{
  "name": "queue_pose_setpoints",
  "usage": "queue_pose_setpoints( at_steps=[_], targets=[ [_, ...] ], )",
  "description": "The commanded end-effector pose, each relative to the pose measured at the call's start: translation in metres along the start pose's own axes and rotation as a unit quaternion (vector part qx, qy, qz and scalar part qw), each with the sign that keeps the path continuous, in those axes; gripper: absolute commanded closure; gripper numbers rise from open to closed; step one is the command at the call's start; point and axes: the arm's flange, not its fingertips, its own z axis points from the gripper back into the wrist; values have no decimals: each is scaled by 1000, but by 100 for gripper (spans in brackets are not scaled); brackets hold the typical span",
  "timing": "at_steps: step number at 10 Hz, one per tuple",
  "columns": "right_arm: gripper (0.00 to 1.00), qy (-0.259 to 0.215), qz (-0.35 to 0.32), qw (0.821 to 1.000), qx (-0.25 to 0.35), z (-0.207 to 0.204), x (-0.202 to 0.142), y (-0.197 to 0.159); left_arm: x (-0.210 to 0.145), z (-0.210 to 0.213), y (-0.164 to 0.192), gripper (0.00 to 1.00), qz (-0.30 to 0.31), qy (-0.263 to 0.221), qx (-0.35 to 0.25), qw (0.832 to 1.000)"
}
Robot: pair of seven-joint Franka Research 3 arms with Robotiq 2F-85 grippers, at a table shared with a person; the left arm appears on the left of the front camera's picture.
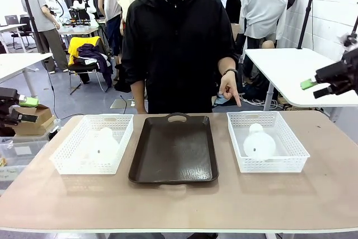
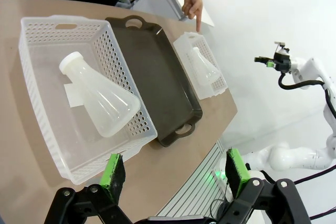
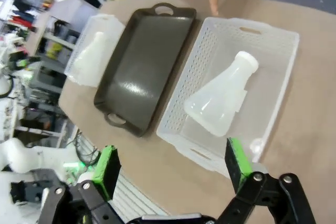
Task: Prepare the laboratory tools.
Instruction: Pick up the Big flask that the person points to.
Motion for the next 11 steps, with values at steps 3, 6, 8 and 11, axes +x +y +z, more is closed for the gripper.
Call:
queue_pose_setpoints(
  at_steps=[3,6,8,11],
  targets=[
    [0,68,-12,986,-149,-66,48,68,-1,2,0,0,-6,1,-3,1000],
    [0,92,-51,955,-277,-132,95,97,-1,2,0,0,-6,1,-3,1000],
    [0,128,-95,932,-325,-165,112,84,-1,2,0,0,-6,1,-3,1000],
    [0,156,-147,890,-403,-207,117,61,-1,2,0,0,-6,1,-3,1000]
  ],
)
